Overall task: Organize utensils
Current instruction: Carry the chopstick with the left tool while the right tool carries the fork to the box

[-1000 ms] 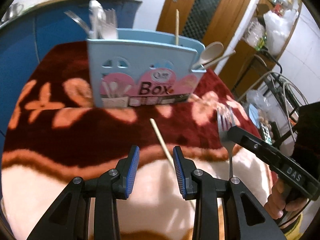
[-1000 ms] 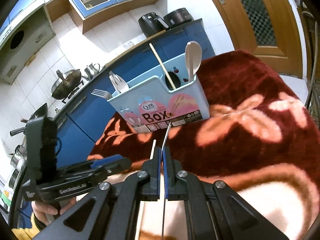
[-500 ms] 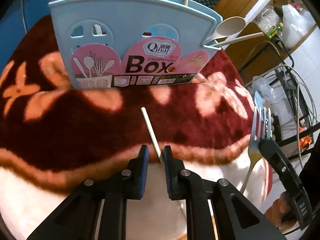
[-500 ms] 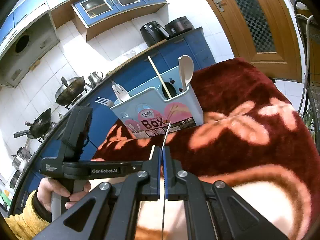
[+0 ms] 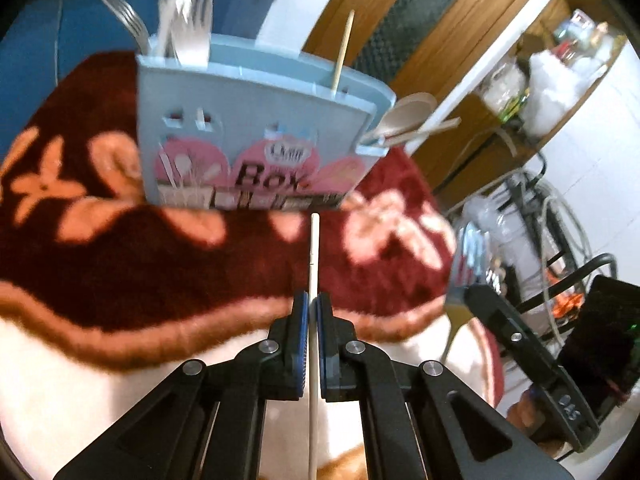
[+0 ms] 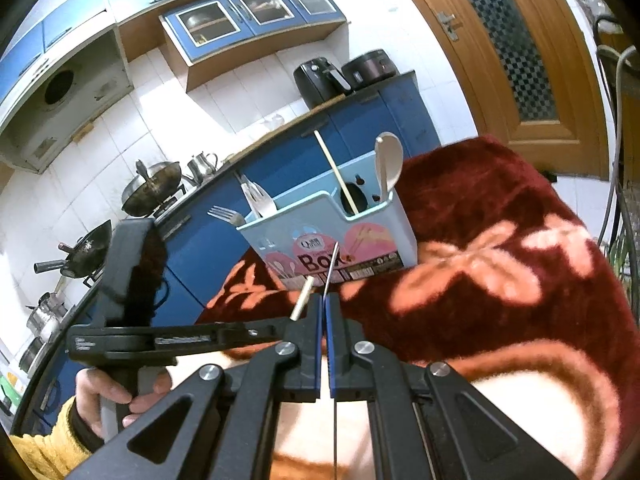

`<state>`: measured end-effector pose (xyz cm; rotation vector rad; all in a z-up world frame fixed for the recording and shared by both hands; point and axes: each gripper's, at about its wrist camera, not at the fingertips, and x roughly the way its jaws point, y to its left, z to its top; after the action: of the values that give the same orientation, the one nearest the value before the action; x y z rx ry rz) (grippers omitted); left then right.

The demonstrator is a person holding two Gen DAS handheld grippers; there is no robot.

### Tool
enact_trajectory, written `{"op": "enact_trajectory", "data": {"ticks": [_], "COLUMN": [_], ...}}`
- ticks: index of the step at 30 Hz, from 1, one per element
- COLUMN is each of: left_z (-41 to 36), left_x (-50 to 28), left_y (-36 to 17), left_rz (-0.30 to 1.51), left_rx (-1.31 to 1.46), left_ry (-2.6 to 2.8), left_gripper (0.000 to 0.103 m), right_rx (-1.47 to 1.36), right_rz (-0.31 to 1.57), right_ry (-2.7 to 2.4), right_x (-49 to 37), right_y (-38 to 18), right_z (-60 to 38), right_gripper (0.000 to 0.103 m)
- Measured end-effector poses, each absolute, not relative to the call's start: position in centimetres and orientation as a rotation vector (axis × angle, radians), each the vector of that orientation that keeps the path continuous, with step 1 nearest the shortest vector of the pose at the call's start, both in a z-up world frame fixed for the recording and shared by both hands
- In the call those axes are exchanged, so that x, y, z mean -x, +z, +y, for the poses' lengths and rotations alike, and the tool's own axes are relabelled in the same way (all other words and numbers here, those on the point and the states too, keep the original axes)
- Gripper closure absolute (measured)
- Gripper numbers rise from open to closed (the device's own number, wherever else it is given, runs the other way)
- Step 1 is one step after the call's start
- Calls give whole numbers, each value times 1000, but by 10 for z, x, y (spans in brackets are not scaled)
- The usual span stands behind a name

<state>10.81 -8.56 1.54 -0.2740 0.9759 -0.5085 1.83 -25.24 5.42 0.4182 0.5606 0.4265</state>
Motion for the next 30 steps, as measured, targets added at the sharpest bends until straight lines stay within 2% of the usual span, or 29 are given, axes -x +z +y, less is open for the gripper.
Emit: {"op": "enact_trajectory", "data": {"ticks": [6, 30], "left_z": [-69, -22], "left_x": [-94, -108], "left_y": [49, 138], "left_rz": [802, 395], "left_rx": [252, 235], "left_ry": [-478, -369], "left_gripper": [99, 99], "right_rx": [-400, -292], "right_rz": [489, 338], "right_ry": [426, 365], "right_x": [-12, -33], "right_y": [69, 123], "right_z": [-248, -238], "right_gripper": [100, 100]}}
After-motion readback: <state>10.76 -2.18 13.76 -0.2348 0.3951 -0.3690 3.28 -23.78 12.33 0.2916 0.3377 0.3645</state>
